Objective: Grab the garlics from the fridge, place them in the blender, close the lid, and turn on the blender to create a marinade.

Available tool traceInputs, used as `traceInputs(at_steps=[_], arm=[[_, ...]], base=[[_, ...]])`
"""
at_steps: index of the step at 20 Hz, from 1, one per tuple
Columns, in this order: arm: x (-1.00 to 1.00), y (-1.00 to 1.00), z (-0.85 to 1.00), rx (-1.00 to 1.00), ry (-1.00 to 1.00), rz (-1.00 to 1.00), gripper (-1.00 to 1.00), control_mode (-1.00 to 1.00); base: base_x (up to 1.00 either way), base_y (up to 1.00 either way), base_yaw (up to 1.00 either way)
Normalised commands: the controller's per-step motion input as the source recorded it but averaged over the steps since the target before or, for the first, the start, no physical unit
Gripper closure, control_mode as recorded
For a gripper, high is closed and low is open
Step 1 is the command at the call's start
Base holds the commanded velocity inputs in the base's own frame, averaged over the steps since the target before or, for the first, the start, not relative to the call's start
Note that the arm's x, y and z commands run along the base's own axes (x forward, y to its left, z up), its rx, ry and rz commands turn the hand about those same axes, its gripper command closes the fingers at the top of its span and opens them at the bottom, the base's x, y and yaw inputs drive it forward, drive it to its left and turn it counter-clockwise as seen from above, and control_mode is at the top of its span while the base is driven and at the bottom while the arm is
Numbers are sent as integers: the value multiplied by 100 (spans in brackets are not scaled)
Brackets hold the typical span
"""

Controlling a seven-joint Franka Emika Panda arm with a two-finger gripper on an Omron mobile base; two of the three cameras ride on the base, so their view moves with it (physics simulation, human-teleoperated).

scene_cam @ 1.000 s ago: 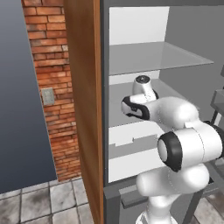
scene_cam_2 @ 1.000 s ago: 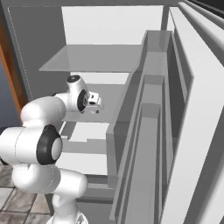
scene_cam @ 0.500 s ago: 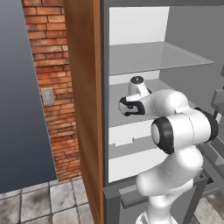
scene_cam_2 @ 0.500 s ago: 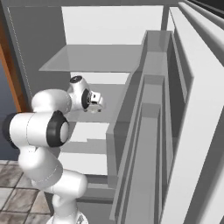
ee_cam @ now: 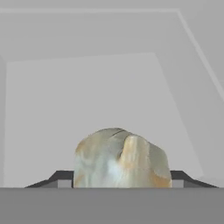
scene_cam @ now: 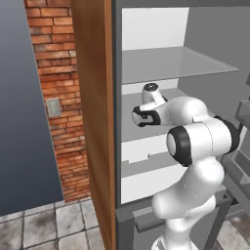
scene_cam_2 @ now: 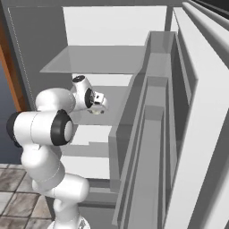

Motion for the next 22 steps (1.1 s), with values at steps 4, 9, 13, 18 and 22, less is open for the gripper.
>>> traceInputs(at_steps=[4, 9, 13, 18, 22], arm=[[-9, -3, -4, 0, 0, 0, 100, -100], [-96, 0, 2, 1, -9, 0, 100, -100], [-100, 0, 52, 2, -12, 0, 100, -100], [-100, 0, 89, 4, -5, 3, 100, -100], [-100, 0, 97, 10, 2, 0, 100, -100]], base=[[0, 0, 0], [0, 0, 0], [0, 0, 0], [0, 0, 0], [0, 0, 0]])
